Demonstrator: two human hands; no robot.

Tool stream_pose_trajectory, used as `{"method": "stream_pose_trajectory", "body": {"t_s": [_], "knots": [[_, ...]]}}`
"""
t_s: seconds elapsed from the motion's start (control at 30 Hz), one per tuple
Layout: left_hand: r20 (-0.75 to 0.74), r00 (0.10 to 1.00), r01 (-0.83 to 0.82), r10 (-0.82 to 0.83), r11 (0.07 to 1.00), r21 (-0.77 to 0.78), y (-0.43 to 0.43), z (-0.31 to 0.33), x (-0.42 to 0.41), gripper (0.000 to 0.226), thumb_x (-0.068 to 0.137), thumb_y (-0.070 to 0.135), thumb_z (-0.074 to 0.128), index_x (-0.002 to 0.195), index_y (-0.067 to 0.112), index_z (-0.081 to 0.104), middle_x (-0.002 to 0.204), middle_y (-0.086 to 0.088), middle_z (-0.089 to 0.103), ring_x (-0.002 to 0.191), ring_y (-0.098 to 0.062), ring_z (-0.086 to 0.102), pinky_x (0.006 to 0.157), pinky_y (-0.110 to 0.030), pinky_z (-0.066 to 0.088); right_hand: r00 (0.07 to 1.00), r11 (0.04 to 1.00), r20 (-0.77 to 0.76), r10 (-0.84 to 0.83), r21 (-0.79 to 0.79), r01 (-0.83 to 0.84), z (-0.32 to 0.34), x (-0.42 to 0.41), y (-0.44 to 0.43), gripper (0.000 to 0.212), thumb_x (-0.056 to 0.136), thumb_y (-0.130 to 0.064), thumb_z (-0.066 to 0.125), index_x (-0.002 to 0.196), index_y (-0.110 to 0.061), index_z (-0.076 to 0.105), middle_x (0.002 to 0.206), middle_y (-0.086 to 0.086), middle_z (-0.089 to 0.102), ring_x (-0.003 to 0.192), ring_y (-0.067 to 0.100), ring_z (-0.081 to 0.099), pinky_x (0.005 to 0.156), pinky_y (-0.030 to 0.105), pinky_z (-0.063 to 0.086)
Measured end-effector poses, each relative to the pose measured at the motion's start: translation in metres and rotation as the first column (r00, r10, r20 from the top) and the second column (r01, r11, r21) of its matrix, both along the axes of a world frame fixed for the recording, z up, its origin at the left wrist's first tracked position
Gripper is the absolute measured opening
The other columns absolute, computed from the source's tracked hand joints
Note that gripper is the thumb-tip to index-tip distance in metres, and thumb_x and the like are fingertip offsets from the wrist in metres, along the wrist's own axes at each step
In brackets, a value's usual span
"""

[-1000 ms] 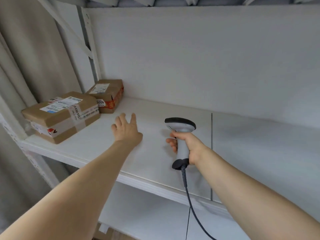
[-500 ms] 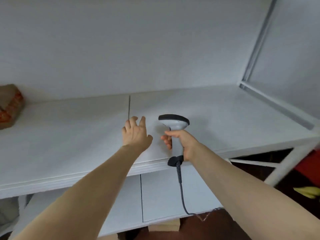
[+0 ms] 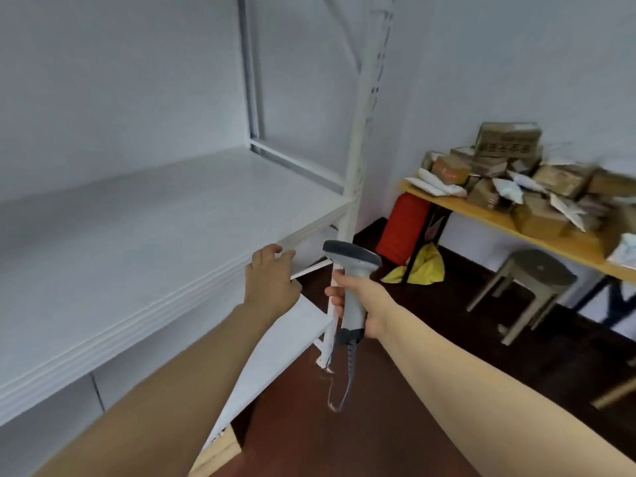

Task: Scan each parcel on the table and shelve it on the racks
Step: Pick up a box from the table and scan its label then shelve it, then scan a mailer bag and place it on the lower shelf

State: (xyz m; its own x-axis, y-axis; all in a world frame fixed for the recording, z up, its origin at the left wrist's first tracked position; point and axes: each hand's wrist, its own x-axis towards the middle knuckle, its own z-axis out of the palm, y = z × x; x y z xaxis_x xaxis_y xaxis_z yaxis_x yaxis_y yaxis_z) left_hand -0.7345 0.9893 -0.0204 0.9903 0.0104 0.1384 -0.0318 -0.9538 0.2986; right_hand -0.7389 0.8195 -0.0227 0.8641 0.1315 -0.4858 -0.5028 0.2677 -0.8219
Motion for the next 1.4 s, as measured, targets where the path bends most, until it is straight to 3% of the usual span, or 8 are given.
{"method": "stream_pose_trajectory", "body": {"t_s": [0.3,0.57,0.83,1.0,1.17,1.4], "knots": [[-0.031,0.975,0.217,-0.218,0.976,-0.029,-0.238,-0.003,0.09,0.062,0.088,0.024,0.056,0.146,0.016,0.037,0.143,-0.01,0.037,0.131,-0.03,0.032,0.103,-0.038,0.033,0.961,0.96,-0.018,-0.276,0.036,0.277,-0.008,0.032,-0.243,0.012,0.089,-0.016,0.067,0.097,-0.008,0.062,0.068,0.007,0.065,0.048,0.011,0.056,0.046,0.022,0.048],[-0.089,0.906,0.414,-0.413,0.91,-0.018,-0.444,-0.024,0.148,0.059,0.089,0.029,0.057,0.144,0.016,0.04,0.14,-0.009,0.038,0.127,-0.03,0.035,0.099,-0.038,0.036,0.8,0.79,-0.104,-0.591,0.128,0.6,-0.019,0.059,-0.467,0.008,0.092,-0.013,0.063,0.092,-0.006,0.06,0.058,0.005,0.064,0.041,0.011,0.056,0.043,0.02,0.049],[-0.174,0.832,0.53,-0.526,0.848,-0.027,-0.583,-0.048,0.235,0.061,0.089,0.026,0.056,0.146,0.017,0.036,0.142,-0.009,0.037,0.129,-0.031,0.034,0.104,-0.038,0.034,0.665,0.648,-0.177,-0.726,0.148,0.747,-0.055,0.11,-0.583,0.01,0.087,-0.007,0.066,0.097,-0.011,0.064,0.062,0.006,0.066,0.047,0.011,0.059,0.048,0.023,0.05],[-0.243,0.758,0.565,-0.605,0.796,-0.216,-0.671,-0.058,0.304,0.062,0.093,0.024,0.056,0.149,0.016,0.031,0.143,-0.011,0.038,0.127,-0.028,0.043,0.098,-0.036,0.043,0.576,0.562,-0.197,-0.793,0.128,0.817,-0.055,0.161,-0.647,0.007,0.09,-0.005,0.063,0.09,-0.012,0.062,0.058,0.005,0.064,0.044,0.01,0.055,0.045,0.02,0.047],[-0.277,0.664,0.622,-0.694,0.719,-0.31,-0.76,-0.059,0.36,0.053,0.095,0.023,0.055,0.144,0.013,0.039,0.13,-0.006,0.053,0.109,-0.023,0.057,0.085,-0.03,0.045,0.475,0.461,-0.208,-0.855,0.113,0.88,-0.057,0.199,-0.71,0.011,0.087,-0.005,0.065,0.097,-0.011,0.063,0.062,0.006,0.066,0.046,0.011,0.058,0.045,0.021,0.049],[-0.372,0.598,0.59,-0.71,0.704,-0.396,-0.883,-0.078,0.388,0.048,0.096,0.026,0.056,0.14,0.012,0.044,0.113,-0.001,0.06,0.108,-0.019,0.057,0.088,-0.028,0.044,0.355,0.335,-0.252,-0.9,0.118,0.935,-0.081,0.215,-0.796,0.011,0.086,-0.004,0.065,0.093,-0.013,0.064,0.06,0.005,0.066,0.044,0.009,0.057,0.044,0.019,0.048]]}}
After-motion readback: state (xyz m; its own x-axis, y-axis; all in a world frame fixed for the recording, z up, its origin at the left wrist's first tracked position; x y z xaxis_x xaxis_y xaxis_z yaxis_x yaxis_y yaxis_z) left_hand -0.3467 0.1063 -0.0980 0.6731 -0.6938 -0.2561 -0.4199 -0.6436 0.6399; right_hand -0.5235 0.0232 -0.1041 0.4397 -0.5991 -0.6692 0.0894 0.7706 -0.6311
